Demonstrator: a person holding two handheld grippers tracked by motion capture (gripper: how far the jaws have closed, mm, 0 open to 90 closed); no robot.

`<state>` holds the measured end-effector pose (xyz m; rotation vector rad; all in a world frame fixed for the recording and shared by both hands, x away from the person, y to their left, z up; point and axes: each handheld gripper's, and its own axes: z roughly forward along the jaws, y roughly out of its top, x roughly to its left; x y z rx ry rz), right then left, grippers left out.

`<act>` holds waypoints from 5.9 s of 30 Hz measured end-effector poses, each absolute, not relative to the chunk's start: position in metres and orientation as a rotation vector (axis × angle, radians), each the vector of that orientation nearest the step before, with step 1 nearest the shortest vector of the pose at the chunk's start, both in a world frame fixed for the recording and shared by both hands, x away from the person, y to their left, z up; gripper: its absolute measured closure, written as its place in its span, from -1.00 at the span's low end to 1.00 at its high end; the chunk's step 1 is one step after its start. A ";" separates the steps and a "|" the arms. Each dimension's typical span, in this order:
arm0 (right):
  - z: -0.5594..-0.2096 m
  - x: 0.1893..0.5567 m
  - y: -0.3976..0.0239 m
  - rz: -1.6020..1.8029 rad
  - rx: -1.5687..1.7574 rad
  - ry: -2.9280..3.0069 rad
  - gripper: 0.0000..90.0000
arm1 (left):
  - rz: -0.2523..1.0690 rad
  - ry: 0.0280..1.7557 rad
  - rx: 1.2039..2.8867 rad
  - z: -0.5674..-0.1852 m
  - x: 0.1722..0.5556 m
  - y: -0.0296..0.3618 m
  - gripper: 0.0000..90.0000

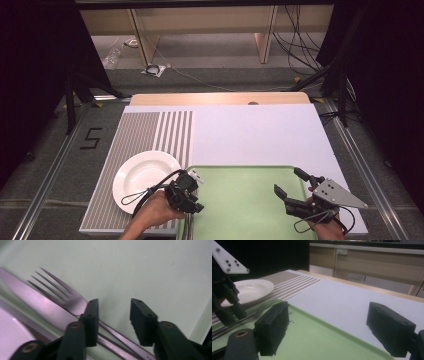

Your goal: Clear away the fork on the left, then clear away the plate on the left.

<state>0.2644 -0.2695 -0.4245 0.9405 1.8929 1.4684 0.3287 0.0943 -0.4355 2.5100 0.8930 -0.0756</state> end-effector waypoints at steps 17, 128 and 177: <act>-0.425 0.264 -0.269 1.465 0.943 1.894 -0.58 | 0.082 1.014 2.224 -0.399 0.326 0.144 -0.39; -0.425 0.266 -0.266 1.469 0.938 1.902 -0.58 | 0.226 1.840 1.534 -0.441 0.278 0.300 -0.65; -0.425 0.266 -0.263 1.469 0.939 1.907 -0.58 | -0.246 1.947 0.925 -0.488 0.250 0.279 -0.49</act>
